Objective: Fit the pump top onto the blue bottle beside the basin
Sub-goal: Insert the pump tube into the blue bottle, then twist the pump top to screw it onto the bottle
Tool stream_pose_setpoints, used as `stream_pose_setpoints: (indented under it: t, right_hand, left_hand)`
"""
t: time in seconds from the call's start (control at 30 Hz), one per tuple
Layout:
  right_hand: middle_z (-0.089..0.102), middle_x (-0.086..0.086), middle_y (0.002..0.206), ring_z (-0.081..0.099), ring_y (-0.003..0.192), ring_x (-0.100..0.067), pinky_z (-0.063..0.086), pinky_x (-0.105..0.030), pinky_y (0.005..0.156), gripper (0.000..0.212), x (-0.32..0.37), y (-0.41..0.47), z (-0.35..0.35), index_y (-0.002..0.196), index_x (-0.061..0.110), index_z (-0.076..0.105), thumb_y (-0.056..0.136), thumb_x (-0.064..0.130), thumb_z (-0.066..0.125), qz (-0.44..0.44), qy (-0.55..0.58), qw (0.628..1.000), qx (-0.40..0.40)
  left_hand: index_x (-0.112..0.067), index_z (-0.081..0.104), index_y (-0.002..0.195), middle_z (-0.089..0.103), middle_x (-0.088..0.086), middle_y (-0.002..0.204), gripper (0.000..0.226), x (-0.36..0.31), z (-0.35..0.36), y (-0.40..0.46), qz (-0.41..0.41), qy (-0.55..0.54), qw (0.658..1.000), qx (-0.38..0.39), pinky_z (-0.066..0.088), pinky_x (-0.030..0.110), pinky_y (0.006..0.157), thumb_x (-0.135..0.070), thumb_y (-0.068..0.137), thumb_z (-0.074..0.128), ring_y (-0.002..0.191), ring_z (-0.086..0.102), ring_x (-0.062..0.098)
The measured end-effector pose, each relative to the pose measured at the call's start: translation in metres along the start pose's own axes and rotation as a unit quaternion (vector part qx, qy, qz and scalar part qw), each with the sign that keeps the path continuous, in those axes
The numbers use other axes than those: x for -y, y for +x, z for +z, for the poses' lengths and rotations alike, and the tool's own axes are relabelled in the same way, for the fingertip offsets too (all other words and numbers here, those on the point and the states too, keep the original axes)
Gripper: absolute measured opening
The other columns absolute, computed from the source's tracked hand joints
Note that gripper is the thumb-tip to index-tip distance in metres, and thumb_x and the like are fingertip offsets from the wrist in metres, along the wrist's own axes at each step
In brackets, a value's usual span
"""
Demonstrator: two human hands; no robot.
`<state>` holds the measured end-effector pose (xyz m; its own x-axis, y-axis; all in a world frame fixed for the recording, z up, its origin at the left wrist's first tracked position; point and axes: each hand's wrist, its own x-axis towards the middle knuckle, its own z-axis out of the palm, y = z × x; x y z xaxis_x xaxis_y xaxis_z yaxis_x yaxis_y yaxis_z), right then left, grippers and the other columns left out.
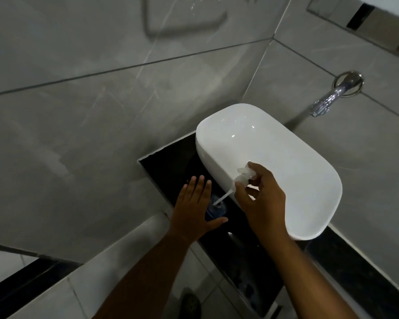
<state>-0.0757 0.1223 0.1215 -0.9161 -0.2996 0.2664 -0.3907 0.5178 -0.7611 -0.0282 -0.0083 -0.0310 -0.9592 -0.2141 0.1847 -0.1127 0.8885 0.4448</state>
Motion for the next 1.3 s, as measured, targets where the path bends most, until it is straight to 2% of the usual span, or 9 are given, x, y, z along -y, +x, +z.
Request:
stream_pose_setpoints:
  t: [0.13,0.27,0.43,0.53,0.6,0.73,0.87,1.03,1.3]
  right_hand:
    - [0.063,0.004,0.112,0.066,0.096,-0.012,0.054,-0.009,0.077,0.042,-0.001,0.003,0.004,0.121,0.019,0.057,0.083,0.015,0.073,-0.013,0.001,0.998,0.062]
    - [0.064,0.002,0.114,0.066,0.094,-0.012,0.053,-0.009,0.077,0.042,0.002,0.004,-0.001,0.119,0.017,0.06,0.08,0.013,0.076,-0.035,-0.025,0.996,0.084]
    - [0.058,0.013,0.108,0.061,0.08,0.018,0.044,0.006,0.068,0.043,0.001,0.008,-0.014,0.117,0.02,0.061,0.078,0.013,0.078,-0.063,-0.041,0.993,0.088]
    - [0.06,0.017,0.105,0.065,0.081,0.003,0.051,-0.002,0.074,0.041,-0.003,0.005,-0.01,0.117,0.02,0.06,0.08,0.013,0.075,-0.062,-0.05,0.99,0.113]
    - [0.067,0.006,0.111,0.068,0.093,-0.011,0.058,-0.022,0.083,0.04,-0.009,0.002,-0.004,0.12,0.02,0.059,0.082,0.015,0.072,-0.05,-0.056,0.987,0.141]
    - [0.064,-0.004,0.126,0.061,0.112,-0.018,0.053,-0.04,0.098,0.042,-0.02,-0.001,0.01,0.127,0.021,0.055,0.087,0.021,0.066,-0.03,-0.132,0.963,0.234]
    - [0.061,-0.006,0.131,0.059,0.117,-0.021,0.049,-0.036,0.102,0.044,-0.022,0.009,0.02,0.133,0.02,0.05,0.09,0.021,0.061,-0.038,-0.178,0.938,0.296]
    - [0.066,-0.007,0.12,0.064,0.103,-0.019,0.042,-0.013,0.078,0.032,-0.02,0.025,0.025,0.123,0.018,0.059,0.091,0.017,0.058,-0.063,-0.217,0.907,0.355]
    - [0.061,-0.009,0.121,0.059,0.107,-0.021,0.047,-0.027,0.094,0.023,-0.006,0.037,0.028,0.111,0.008,0.067,0.09,0.014,0.061,-0.114,-0.292,0.841,0.442]
  left_hand:
    - [-0.01,0.017,0.151,0.021,0.016,0.158,0.108,-0.001,0.001,0.0,-0.004,0.001,1.0,0.0,0.015,0.05,0.118,-0.086,0.075,0.032,0.147,0.012,0.032]
    - [-0.012,0.015,0.151,0.02,0.016,0.158,0.108,0.0,0.001,0.0,-0.007,-0.004,1.0,-0.002,0.015,0.05,0.118,-0.086,0.075,0.033,0.147,0.011,0.031]
    - [-0.014,0.011,0.151,0.019,0.015,0.159,0.107,0.0,0.003,-0.001,-0.013,-0.01,1.0,-0.009,0.016,0.051,0.118,-0.085,0.075,0.035,0.147,0.011,0.032]
    - [-0.013,0.014,0.151,0.019,0.015,0.159,0.107,-0.001,0.004,0.0,-0.014,-0.015,1.0,-0.011,0.014,0.05,0.118,-0.084,0.075,0.036,0.147,0.009,0.031]
    - [-0.012,0.016,0.151,0.02,0.016,0.158,0.106,-0.002,0.004,0.0,-0.011,-0.023,1.0,-0.014,0.015,0.051,0.118,-0.084,0.075,0.035,0.147,0.01,0.032]
    - [-0.01,0.019,0.15,0.021,0.018,0.157,0.103,-0.001,0.005,0.001,-0.007,-0.045,0.999,-0.02,0.018,0.053,0.117,-0.079,0.076,0.037,0.146,0.013,0.033]
    - [-0.011,0.018,0.15,0.022,0.017,0.157,0.102,-0.001,0.007,-0.001,-0.01,-0.06,0.998,-0.025,0.017,0.052,0.117,-0.077,0.075,0.04,0.146,0.012,0.032]
    - [-0.014,0.018,0.151,0.022,0.017,0.158,0.103,-0.001,0.009,-0.002,-0.008,-0.078,0.996,-0.037,0.017,0.052,0.117,-0.076,0.075,0.047,0.147,0.012,0.031]
    - [-0.016,0.015,0.151,0.017,0.016,0.159,0.103,-0.001,0.007,-0.002,-0.013,-0.082,0.996,-0.025,0.012,0.05,0.118,-0.076,0.074,0.046,0.147,0.006,0.03]
